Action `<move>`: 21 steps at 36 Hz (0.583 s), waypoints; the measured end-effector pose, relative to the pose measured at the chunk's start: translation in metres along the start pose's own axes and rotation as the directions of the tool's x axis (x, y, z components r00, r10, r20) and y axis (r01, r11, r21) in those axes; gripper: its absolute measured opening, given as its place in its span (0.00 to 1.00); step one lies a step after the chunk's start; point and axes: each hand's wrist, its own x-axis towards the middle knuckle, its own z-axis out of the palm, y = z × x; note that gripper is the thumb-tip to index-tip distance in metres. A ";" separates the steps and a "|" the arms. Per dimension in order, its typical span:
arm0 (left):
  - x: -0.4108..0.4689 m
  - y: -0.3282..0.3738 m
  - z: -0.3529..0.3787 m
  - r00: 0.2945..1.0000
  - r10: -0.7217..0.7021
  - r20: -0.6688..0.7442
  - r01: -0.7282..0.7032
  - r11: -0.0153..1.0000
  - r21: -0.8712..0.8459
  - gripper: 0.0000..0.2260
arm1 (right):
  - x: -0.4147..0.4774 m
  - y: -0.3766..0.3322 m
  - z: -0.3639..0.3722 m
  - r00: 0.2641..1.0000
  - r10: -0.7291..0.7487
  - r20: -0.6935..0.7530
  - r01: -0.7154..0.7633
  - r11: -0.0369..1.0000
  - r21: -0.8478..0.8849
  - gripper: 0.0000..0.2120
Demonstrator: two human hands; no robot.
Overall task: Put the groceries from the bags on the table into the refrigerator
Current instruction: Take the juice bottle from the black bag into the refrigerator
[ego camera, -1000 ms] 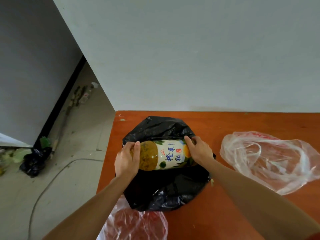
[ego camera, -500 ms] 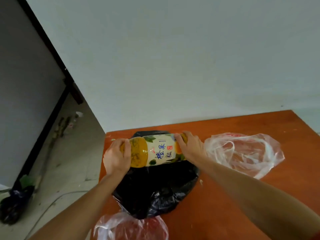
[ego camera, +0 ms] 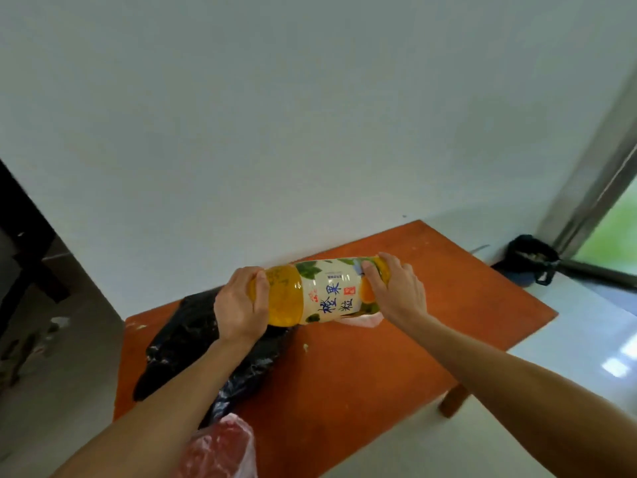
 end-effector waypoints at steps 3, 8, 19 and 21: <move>-0.024 0.047 0.029 0.994 0.071 0.082 -0.067 0.997 -0.046 0.21 | -0.031 0.047 -0.049 0.993 0.104 -0.061 -0.107 0.994 -0.033 0.27; -0.061 0.123 0.089 0.957 0.193 0.216 -0.158 0.973 -0.169 0.22 | -0.071 0.127 -0.123 0.949 0.259 -0.180 -0.270 0.962 -0.037 0.30; -0.112 0.301 0.262 0.791 0.481 0.377 -0.260 0.823 -0.504 0.18 | -0.130 0.286 -0.277 0.758 0.456 -0.467 -0.522 0.853 -0.014 0.28; -0.122 0.333 0.298 0.757 0.519 0.397 -0.252 0.792 -0.556 0.17 | -0.135 0.317 -0.300 0.714 0.486 -0.504 -0.564 0.826 -0.003 0.30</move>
